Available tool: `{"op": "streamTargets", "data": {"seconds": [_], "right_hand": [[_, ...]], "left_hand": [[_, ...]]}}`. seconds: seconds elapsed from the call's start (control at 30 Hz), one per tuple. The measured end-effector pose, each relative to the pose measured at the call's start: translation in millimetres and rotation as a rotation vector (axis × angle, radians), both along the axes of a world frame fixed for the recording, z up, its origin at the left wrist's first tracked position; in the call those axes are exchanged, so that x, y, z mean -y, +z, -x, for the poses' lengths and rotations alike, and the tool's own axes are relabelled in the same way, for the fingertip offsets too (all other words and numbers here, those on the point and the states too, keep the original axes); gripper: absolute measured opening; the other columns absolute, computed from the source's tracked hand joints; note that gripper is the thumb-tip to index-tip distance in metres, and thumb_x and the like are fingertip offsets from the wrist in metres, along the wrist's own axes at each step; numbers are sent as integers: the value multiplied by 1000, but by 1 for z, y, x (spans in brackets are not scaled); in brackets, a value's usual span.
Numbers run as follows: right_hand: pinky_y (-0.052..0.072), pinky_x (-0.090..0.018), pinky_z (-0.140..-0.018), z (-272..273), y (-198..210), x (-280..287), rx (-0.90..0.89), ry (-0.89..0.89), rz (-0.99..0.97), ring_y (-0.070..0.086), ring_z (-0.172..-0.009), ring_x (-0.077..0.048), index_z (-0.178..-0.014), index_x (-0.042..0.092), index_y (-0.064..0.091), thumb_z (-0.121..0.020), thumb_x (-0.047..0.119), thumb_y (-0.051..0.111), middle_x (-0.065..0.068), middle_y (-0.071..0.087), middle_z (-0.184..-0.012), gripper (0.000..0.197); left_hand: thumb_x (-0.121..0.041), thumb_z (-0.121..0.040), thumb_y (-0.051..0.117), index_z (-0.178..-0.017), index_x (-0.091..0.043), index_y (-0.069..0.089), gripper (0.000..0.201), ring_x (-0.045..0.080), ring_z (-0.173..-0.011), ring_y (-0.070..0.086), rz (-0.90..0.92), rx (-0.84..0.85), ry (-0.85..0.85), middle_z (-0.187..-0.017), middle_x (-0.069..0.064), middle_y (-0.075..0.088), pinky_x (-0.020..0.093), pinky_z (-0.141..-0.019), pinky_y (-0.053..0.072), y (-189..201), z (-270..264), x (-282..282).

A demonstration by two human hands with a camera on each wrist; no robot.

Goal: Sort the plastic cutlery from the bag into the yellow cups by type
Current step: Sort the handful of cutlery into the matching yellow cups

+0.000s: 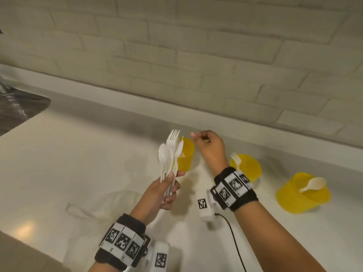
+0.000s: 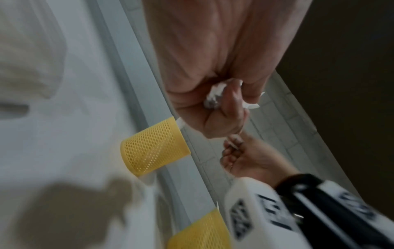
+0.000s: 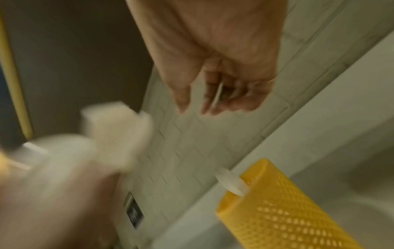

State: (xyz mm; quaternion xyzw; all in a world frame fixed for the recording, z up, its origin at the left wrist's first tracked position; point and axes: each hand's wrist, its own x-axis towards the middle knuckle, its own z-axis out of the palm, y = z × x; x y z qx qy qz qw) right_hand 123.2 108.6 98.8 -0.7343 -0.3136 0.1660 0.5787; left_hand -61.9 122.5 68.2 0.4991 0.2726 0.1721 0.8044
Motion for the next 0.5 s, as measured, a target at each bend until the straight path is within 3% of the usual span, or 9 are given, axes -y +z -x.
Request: {"op": "streamTargets", "data": {"seconds": [0.07, 0.17, 0.23, 0.3, 0.5], "right_hand": [[36, -14, -51, 14, 14, 38, -91, 93, -92, 43, -46, -1, -62, 11, 55, -83, 20, 67, 3, 51, -55, 26], [40, -13, -52, 23, 15, 84, -84, 185, -82, 50, -48, 0, -68, 6, 68, -77, 10, 73, 8, 61, -57, 11], [43, -19, -56, 19, 5, 102, -36, 96, -44, 53, -55, 0, -75, 14, 74, -74, 12, 76, 10, 67, -67, 3], [46, -22, -58, 12, -4, 114, -43, -26, -47, 56, -56, 0, -75, 14, 76, -74, 11, 75, 13, 67, -66, 3], [49, -16, -53, 2, 7, 145, -120, -155, -14, 56, -44, -1, -77, 10, 76, -74, 19, 76, 10, 64, -54, 9]], "left_hand": [[-51, -85, 45, -116, -24, 57, 44, 5, -47, 26, -29, -15, -54, -63, -9, 41, 15, -40, 18, -2, -15, 6], [-55, -86, 42, -103, -22, 53, 39, 4, -49, 28, -77, -27, -110, -69, -7, 42, 15, -40, 20, -3, -41, 22], [-54, -86, 42, -100, -26, 51, 33, 5, -50, 28, -103, -22, -144, -71, -6, 42, 15, -41, 21, -3, -58, 36], [-53, -87, 43, -102, -32, 52, 28, 5, -52, 29, -148, -9, -189, -74, -6, 41, 16, -42, 21, -3, -72, 49], [-50, -82, 42, -107, -35, 52, 31, 9, -60, 25, -232, 16, -275, -72, -6, 37, 22, -48, 18, -4, -101, 78]]}}
